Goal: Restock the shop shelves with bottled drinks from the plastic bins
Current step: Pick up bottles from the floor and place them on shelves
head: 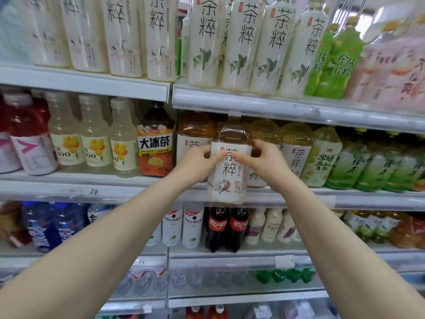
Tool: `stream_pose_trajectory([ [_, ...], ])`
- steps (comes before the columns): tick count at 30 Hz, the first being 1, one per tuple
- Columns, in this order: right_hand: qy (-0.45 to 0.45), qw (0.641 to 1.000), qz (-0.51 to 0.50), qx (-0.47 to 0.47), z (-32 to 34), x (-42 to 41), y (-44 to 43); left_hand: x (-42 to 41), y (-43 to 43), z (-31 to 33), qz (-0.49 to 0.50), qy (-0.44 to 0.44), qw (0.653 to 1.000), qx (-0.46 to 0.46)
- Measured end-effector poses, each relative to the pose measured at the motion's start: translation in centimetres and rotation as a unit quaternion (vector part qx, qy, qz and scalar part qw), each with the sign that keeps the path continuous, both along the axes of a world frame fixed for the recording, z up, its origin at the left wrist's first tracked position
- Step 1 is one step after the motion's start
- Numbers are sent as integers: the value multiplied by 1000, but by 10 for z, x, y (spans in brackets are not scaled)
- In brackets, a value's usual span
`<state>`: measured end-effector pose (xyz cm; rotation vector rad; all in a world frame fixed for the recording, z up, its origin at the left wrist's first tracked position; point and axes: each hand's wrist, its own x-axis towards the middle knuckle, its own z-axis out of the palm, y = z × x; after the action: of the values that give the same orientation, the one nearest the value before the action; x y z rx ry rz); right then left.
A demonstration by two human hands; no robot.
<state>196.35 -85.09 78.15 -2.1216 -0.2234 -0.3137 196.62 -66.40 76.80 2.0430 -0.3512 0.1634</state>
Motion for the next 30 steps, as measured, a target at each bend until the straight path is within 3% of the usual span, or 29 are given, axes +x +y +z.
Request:
stream_pose_trajectory([
  [14,-108,987,-95,-77,5,17,9,21,-7,-5,100,-126,987,11],
  [19,-131,981,-130,-67,0,23,15,29,-8,-10,116,-133,979,104],
  [25,-155,975,-148,-54,-12,29,19,34,-11,-27,174,-204,958,98],
  [30,-169,963,-181,-111,-17,29,20,42,-17,-41,190,-247,947,84],
])
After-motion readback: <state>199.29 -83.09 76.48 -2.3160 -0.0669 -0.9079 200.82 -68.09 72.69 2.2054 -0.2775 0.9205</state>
